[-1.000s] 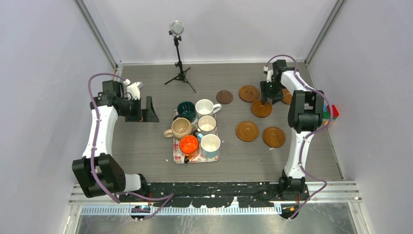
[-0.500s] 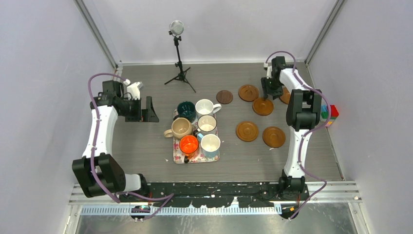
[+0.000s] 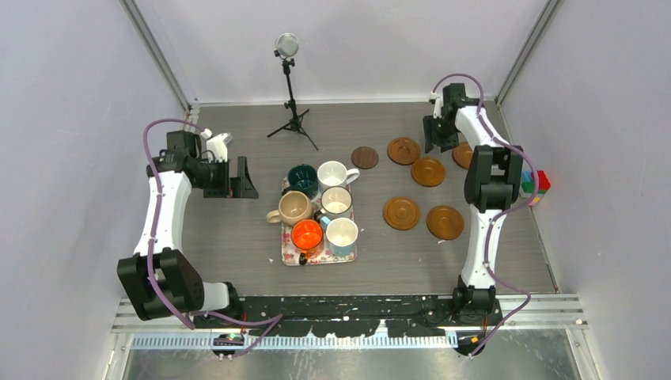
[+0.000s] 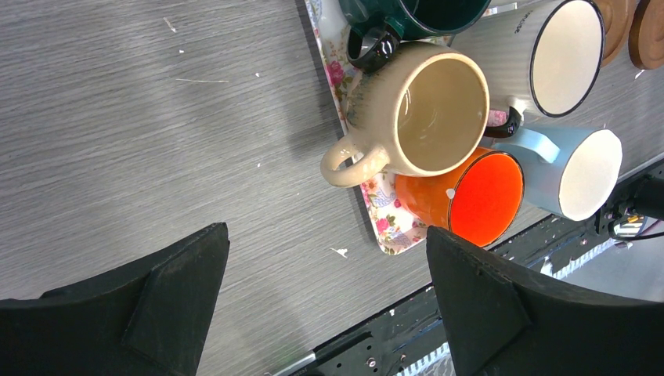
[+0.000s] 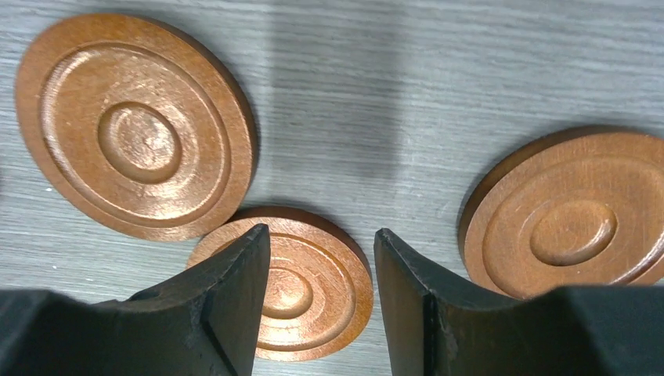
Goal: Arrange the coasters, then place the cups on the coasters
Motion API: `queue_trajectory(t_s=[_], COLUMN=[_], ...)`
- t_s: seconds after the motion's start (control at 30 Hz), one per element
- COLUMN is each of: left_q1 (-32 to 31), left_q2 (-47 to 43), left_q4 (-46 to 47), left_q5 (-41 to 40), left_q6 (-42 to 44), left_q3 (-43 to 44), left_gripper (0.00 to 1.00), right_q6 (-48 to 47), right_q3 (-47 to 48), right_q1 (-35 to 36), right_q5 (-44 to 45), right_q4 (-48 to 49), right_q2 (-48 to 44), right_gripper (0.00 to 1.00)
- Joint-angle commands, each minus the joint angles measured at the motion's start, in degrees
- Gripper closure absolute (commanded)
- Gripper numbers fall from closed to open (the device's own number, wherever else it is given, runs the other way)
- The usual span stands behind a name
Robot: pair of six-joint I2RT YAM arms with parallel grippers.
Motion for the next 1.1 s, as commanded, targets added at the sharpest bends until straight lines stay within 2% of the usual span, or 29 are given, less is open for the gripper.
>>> queue_trajectory(t_s=[0.0, 0.3, 0.4, 0.7, 0.8, 0.93, 0.97, 1.07], left_q1=[-0.1, -0.1, -0.1, -0.1, -0.1, -0.1, -0.1, 0.0], left_q2=[-0.7, -1.2, -1.4, -2.1, -2.3, -2.3, -2.2, -1.9], left_q4=[1.0, 0.9, 0.9, 1.2, 1.2, 1.2, 1.1, 1.0], left_q5=[0.7, 1.1, 1.3, 2.0, 2.0, 2.0, 2.0, 1.8], left_q6=[0.4, 0.5, 0.6, 0.7, 0.6, 0.8, 0.8, 0.8], left_q3=[0.6, 0.6, 0.6, 0.0, 0.0, -0.1, -0.1, 0.1], left_gripper=[0.0, 0.0, 0.0, 0.0, 0.0, 0.0, 0.0, 0.0], right_q6=[-0.3, -0.2, -0.9, -6.0, -9.0, -10.8, -10.8, -9.5], right_q3=[2.7, -2.2, -4.0, -19.8, -25.9, -28.2, -26.9, -19.6], right_q1=[0.4, 0.4, 0.4, 0.4, 3.4, 4.6, 4.6, 4.6], right_q5=[-1.5, -7.0, -8.1, -6.2, -4.6, -5.1, -5.9, -8.6], right_q4=[-1.5, -3.8, -5.3, -3.4, -2.7, -3.9, -5.1, -7.9], right_q2=[1.5, 0.8, -0.3, -10.3, -13.9, -17.5, -17.7, -17.0], right_gripper=[0.43, 0.43, 0.46, 0.55, 0.58, 0.6, 0.59, 0.44])
